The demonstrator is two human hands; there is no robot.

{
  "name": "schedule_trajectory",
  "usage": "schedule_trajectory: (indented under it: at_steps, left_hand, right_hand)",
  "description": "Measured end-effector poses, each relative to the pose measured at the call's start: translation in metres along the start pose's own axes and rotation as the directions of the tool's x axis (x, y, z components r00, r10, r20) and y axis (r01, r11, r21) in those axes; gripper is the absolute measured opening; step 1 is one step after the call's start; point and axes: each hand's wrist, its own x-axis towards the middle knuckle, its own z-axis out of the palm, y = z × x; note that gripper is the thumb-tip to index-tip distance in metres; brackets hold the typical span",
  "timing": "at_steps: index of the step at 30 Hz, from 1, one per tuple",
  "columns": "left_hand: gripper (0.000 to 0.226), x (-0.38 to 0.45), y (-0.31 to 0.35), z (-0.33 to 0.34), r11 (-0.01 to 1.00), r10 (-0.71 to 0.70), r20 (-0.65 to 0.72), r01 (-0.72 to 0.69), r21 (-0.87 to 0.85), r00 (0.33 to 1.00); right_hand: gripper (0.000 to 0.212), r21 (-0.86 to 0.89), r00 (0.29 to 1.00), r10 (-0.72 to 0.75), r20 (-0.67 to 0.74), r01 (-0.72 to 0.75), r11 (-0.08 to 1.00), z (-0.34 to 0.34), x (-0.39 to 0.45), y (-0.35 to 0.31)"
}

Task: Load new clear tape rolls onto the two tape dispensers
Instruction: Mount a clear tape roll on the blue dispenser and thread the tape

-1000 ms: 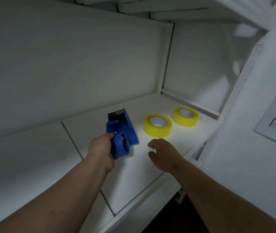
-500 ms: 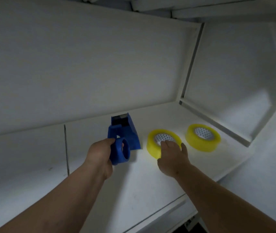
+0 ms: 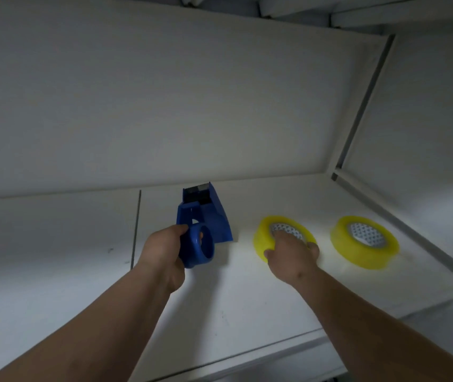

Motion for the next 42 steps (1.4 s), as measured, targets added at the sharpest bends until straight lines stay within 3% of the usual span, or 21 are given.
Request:
schedule_trajectory:
  at_steps: [3,6,9,18,24,36,42]
  left_hand:
    - [0.022,0.001,0.010,-0.016,1.000,0.006,0.016,-0.005,-0.028,1.000]
    - [0.023,-0.001,0.023,-0.037,0.998,0.015,0.040,-0.013,-0.061,0.999]
    - [0.028,-0.002,0.039,-0.065,0.994,0.028,0.044,-0.023,-0.107,0.999]
    - [0.035,-0.015,0.070,-0.151,0.990,0.021,0.100,-0.007,-0.138,0.995]
    - [0.041,-0.037,0.085,-0.197,0.986,0.042,0.168,-0.013,-0.168,0.985]
    - [0.068,-0.094,0.081,-0.267,0.971,0.025,0.059,-0.010,-0.240,0.998]
    - [0.067,-0.112,0.084,-0.319,0.961,0.010,0.041,0.002,-0.276,0.999]
  right_hand:
    - [0.055,0.268,0.999,0.042,-0.032,-0.032,0.963,-0.008,-0.007,-0.020]
    - [0.051,0.567,0.997,-0.017,-0.077,0.058,0.822,-0.020,-0.027,-0.056]
    - [0.040,0.665,0.981,-0.107,-0.163,0.190,0.723,-0.025,-0.059,-0.100]
    - [0.037,0.489,0.772,-0.393,-0.500,0.626,0.607,0.013,-0.134,-0.206]
    - [0.031,0.384,0.663,-0.572,-0.484,0.748,0.542,0.029,-0.159,-0.244]
    - [0.035,0.210,0.456,-0.767,-0.452,0.890,0.405,0.039,-0.195,-0.268]
    - [0.033,0.221,0.413,-0.815,-0.407,0.910,0.350,0.047,-0.225,-0.299]
